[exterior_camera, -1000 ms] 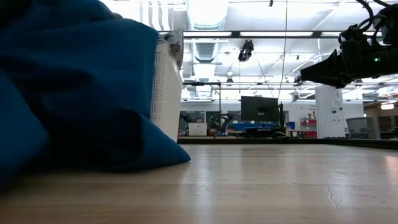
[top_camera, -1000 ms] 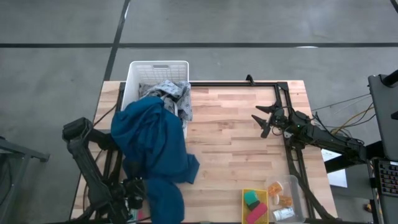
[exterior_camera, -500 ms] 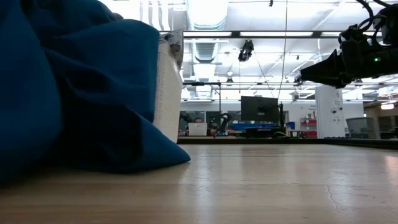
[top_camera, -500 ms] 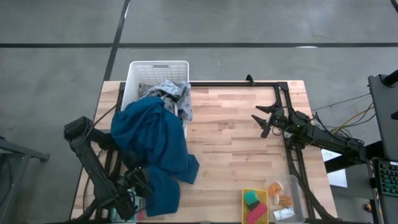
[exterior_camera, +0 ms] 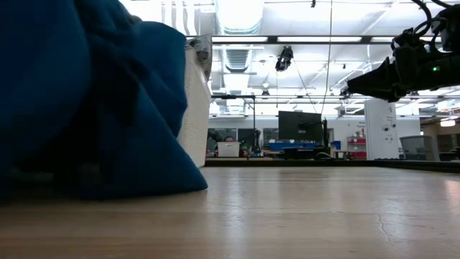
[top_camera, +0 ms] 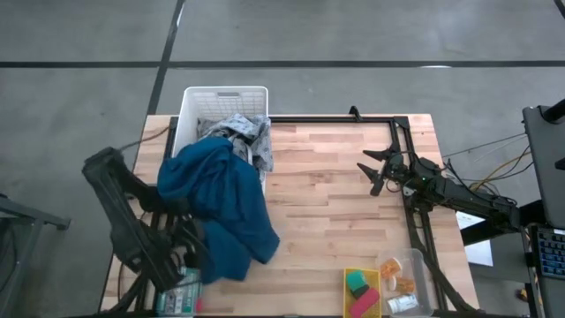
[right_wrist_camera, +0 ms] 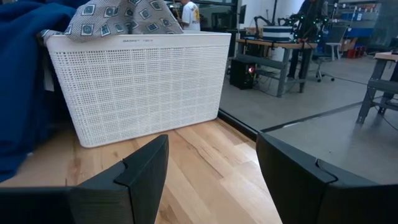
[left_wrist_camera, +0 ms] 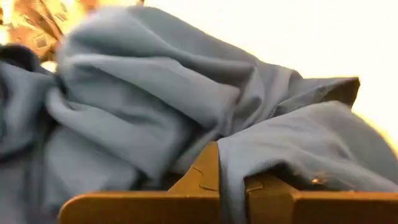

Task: Pick & Place Medicine items
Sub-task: Put the blue patient gown into the white laundry bin

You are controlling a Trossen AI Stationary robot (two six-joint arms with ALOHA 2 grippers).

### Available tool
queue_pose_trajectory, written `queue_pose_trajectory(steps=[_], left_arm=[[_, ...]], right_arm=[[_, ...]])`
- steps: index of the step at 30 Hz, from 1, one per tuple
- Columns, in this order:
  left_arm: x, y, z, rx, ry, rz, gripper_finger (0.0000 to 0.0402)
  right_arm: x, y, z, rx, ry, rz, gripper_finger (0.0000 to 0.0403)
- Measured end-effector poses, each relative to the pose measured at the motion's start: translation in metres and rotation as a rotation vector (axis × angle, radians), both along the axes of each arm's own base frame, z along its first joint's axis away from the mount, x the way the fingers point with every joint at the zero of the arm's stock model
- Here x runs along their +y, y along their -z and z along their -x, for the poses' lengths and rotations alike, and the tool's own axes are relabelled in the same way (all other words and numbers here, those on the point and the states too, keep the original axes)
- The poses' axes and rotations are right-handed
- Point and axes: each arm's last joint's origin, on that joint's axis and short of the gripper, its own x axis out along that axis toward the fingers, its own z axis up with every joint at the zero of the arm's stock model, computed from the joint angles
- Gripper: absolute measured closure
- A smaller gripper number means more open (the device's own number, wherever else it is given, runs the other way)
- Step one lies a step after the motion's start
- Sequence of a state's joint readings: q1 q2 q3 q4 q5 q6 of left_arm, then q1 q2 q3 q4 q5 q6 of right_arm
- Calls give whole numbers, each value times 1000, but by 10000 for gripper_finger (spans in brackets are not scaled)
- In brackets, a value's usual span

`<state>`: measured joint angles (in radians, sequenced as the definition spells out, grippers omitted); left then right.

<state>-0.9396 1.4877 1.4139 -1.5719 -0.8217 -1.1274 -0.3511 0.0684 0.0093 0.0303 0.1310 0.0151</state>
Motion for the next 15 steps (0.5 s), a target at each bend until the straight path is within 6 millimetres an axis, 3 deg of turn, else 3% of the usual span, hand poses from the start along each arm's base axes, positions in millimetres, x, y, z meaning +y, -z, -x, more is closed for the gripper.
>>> queue_pose_trajectory(steps=[15], left_arm=[[89,-137,40,-377,32,208,400]], right_arm=[[0,0,0,0,0,0,165]])
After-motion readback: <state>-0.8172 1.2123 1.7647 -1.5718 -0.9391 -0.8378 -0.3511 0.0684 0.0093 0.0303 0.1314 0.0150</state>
